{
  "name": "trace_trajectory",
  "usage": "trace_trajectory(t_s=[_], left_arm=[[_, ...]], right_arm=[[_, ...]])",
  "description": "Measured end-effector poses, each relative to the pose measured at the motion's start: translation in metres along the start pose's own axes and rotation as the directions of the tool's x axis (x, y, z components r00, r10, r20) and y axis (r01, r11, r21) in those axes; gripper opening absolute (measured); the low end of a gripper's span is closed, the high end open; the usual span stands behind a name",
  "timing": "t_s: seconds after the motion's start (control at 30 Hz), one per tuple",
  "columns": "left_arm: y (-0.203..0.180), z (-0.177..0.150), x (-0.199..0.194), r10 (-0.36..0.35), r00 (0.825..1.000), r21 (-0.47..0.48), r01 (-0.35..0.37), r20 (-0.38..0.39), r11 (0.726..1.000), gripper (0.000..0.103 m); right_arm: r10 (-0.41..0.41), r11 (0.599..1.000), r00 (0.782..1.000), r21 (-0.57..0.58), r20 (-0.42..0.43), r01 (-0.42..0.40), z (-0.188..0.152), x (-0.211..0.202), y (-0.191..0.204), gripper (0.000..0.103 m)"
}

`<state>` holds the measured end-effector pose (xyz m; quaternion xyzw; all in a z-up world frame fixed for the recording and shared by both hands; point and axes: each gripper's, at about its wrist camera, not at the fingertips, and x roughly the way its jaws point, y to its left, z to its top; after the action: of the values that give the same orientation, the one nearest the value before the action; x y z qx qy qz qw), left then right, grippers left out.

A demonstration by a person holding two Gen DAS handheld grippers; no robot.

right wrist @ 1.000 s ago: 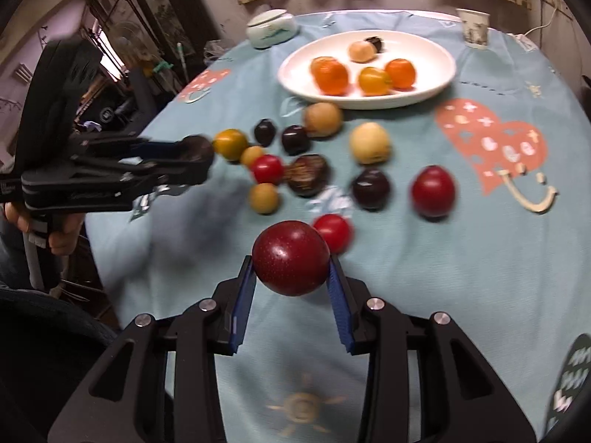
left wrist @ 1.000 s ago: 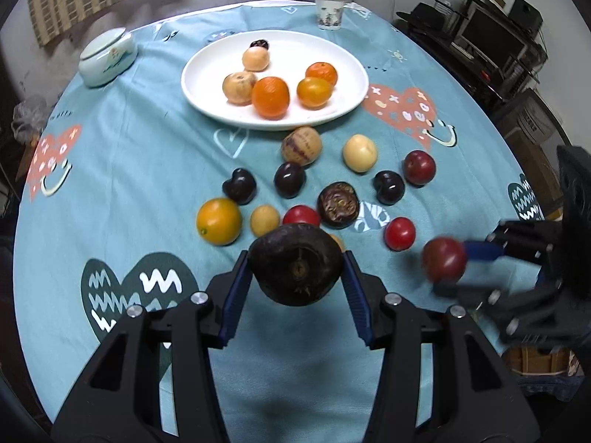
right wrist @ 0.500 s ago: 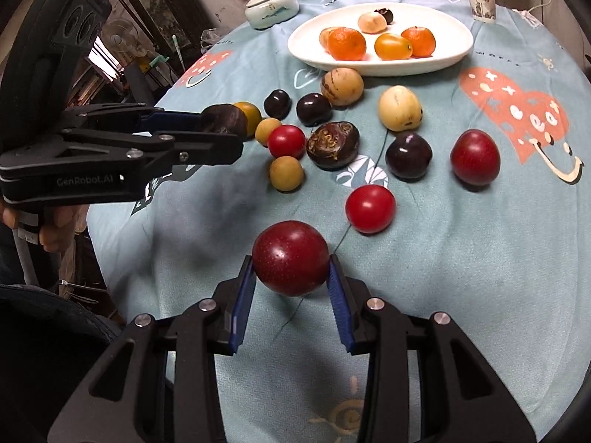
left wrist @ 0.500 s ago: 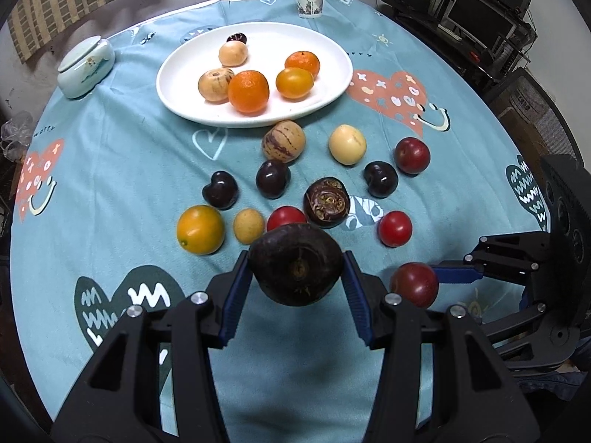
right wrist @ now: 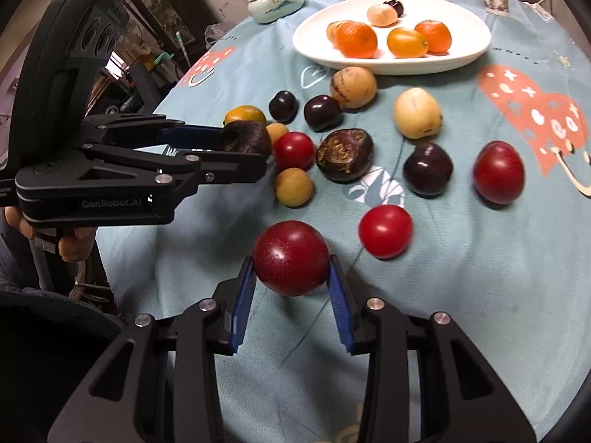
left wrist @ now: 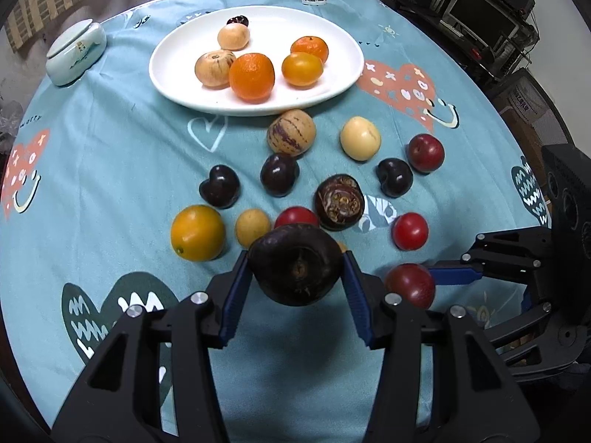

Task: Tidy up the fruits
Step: 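Carry both fruits over the plate and open left tool to release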

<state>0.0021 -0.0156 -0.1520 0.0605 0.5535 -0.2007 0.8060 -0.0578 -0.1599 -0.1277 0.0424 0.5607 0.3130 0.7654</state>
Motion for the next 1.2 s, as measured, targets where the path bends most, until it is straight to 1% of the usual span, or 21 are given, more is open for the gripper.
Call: trace_trajectory(t_s=[0.07,0.17,0.27,0.37,0.43,0.67,0.8,1.2], left_arm=[[0.002,0.008,0.0,-0.01,1.0,-0.005,0.01,0.01,1.0,0.05],[0.007,0.028,-0.005,-0.013,0.999,-0.006,0.014,0.043,1.0,0.05],[0.014,0.056,-0.01,-0.013,0.996,-0.013,0.014,0.085,1.0,0.05],[0.02,0.083,-0.009,0.013,0.994,-0.025,-0.01,0.111,1.0,0.05],[0.023,0.097,-0.008,0.025,0.992,-0.035,-0.021,0.122,0.999,0.05],[0.034,0.138,0.0,0.054,0.988,-0.058,-0.046,0.146,0.997,0.05],[0.039,0.159,0.007,0.062,0.987,-0.061,-0.053,0.15,0.997,0.05],[0.056,0.199,0.037,0.077,0.987,-0.085,-0.066,0.143,0.994,0.049]], right_arm=[[-0.005,1.0,1.0,-0.003,0.017,0.005,0.01,-0.004,-0.003,0.039],[-0.035,0.999,0.995,-0.002,0.094,0.035,0.039,-0.019,-0.012,0.039],[-0.076,0.997,0.982,0.02,0.171,0.074,0.068,-0.035,-0.025,0.039],[-0.127,0.991,0.966,0.057,0.223,0.117,0.096,-0.042,-0.04,0.039],[-0.142,0.989,0.959,0.077,0.245,0.127,0.109,-0.043,-0.047,0.039],[-0.157,0.986,0.951,0.094,0.266,0.137,0.142,-0.034,-0.065,0.039],[-0.164,0.985,0.952,0.092,0.26,0.144,0.16,-0.027,-0.071,0.039],[-0.198,0.978,0.951,0.115,0.24,0.174,0.215,0.0,-0.108,0.039]])
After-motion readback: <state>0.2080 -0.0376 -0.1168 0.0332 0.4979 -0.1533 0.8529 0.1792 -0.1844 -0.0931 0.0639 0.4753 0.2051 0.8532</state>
